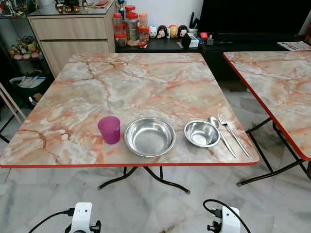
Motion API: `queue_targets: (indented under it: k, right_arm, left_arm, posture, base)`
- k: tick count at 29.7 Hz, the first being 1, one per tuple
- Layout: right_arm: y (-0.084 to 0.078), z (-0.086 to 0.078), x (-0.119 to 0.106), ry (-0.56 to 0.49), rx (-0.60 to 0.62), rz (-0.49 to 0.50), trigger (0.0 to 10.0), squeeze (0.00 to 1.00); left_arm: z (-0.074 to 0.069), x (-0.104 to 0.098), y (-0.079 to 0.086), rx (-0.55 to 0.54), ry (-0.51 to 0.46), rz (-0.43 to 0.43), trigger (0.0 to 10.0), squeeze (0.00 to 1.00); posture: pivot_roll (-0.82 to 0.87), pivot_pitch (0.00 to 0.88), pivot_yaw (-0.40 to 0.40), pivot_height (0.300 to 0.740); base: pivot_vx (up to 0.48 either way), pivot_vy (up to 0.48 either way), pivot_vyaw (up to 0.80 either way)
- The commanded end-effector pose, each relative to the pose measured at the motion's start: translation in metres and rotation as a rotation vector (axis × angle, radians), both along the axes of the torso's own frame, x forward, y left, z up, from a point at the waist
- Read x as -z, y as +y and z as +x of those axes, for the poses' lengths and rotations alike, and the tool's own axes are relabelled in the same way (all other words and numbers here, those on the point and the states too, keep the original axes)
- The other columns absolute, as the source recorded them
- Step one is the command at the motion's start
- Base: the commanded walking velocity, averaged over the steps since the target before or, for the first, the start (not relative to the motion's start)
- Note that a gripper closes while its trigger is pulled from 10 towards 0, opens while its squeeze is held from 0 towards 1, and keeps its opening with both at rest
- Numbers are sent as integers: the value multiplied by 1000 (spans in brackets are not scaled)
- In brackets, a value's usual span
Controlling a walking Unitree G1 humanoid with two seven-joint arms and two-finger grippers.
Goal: Setting the table
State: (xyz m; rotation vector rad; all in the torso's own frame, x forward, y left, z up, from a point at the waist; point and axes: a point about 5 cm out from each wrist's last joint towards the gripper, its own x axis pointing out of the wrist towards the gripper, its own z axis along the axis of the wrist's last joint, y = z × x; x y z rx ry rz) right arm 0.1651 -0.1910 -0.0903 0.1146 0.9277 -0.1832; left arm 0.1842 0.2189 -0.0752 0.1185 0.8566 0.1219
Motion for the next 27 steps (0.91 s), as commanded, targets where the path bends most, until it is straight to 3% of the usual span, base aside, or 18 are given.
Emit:
queue_targets:
  k: [1,7,12,16,27]
  right_arm:
    - [-2,1,-1,-3,-6,-14,10000,0]
    - [-3,2,-1,-5,12,-12,10000,0]
    - [-5,1,-1,10,-20,-43,10000,0]
    - [-5,0,0,14,-17,-40,10000,0]
    - [-5,0,-1,7,-3,-29,10000,0]
  left_arm:
    - [-1,1,-1,-2,4,6,10000,0]
    - [-1,1,-2,4,12,15,10000,0]
    - [-3,2,-2,6,19,17,10000,0]
    - [-4,3,-2,1,21,17,10000,0]
    - [-6,4,-2,-2,24,16,10000,0]
  posture:
    - [38,0,-14,740]
    - [31,0,-10,740]
    - [31,0,-11,740]
    - [29,0,-12,740]
    - [29,0,-13,740]
  base:
    - [0,0,0]
    - [0,0,0]
    - [0,-268,0]
    - [0,-268,691]
    - [0,-268,0]
